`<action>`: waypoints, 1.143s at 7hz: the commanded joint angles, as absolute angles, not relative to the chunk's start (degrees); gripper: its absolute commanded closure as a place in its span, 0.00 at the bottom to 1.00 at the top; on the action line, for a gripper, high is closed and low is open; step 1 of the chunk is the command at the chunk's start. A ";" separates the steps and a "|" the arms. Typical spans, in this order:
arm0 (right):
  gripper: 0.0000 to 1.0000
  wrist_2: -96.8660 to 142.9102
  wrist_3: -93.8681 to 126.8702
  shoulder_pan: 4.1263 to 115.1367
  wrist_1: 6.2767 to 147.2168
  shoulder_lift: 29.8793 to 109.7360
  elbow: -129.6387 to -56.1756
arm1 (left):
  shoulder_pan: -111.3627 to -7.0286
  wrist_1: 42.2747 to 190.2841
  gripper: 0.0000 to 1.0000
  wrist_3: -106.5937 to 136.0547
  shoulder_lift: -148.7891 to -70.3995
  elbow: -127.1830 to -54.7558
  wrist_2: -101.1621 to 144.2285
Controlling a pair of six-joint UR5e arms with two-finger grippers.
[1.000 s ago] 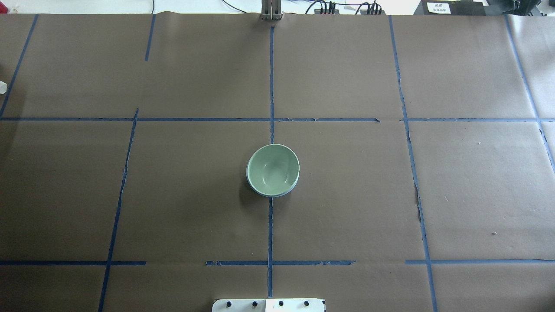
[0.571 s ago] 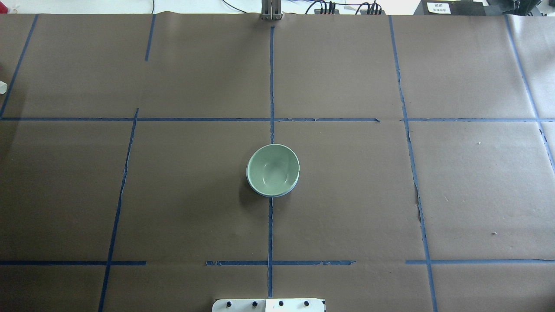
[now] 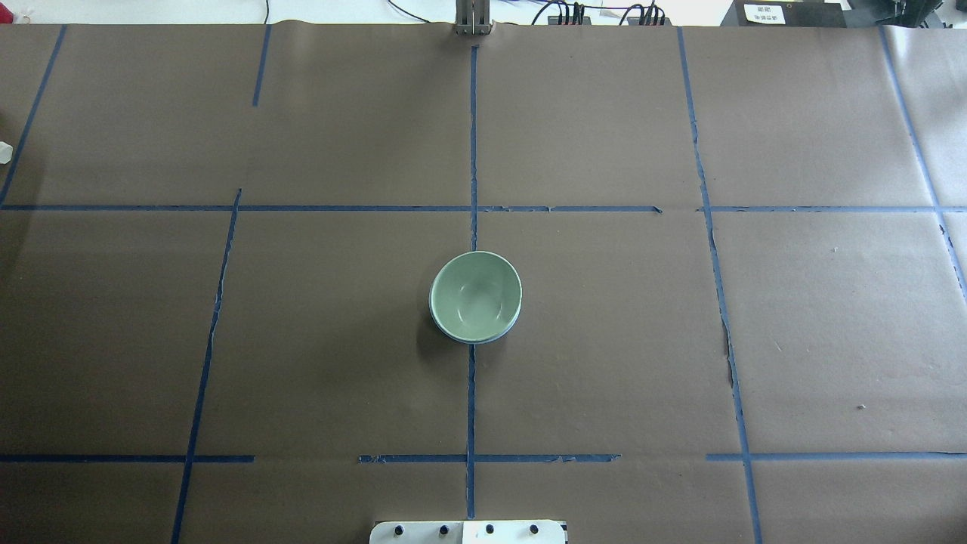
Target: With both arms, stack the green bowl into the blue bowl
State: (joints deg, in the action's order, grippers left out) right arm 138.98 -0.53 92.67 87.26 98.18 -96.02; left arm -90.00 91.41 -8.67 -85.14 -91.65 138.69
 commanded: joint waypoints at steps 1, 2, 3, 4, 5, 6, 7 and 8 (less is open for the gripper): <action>0.00 139.13 -0.53 92.90 87.10 98.26 -96.15 | -90.00 91.41 0.00 -8.61 -85.17 -91.67 138.60; 0.00 138.87 -0.53 92.90 86.93 98.26 -96.85 | -90.00 91.41 0.00 -8.70 -85.17 -91.67 138.69; 0.00 138.78 -0.53 92.90 86.92 98.17 -96.59 | -90.00 91.41 0.00 -8.61 -85.17 -91.67 138.69; 0.00 138.87 -0.53 92.90 86.92 98.17 -96.50 | -90.00 91.41 0.00 -8.70 -85.17 -91.67 138.52; 0.00 138.87 -0.53 92.90 86.92 98.17 -96.42 | -90.00 91.41 0.00 -8.70 -85.25 -91.67 138.43; 0.00 138.87 -0.53 92.90 86.92 98.17 -96.33 | -90.00 91.41 0.00 -8.70 -85.34 -91.67 138.34; 0.00 138.78 -0.53 92.90 86.92 98.26 -96.33 | -90.00 91.41 0.00 -8.70 -85.43 -91.67 138.43; 0.00 138.87 -0.53 92.90 86.92 98.26 -96.50 | -90.00 91.41 0.00 -8.70 -85.34 -91.67 138.43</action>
State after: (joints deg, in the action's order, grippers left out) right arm 138.83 -0.53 92.90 86.92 98.23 -96.39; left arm -90.00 91.41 -8.70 -85.36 -91.67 138.41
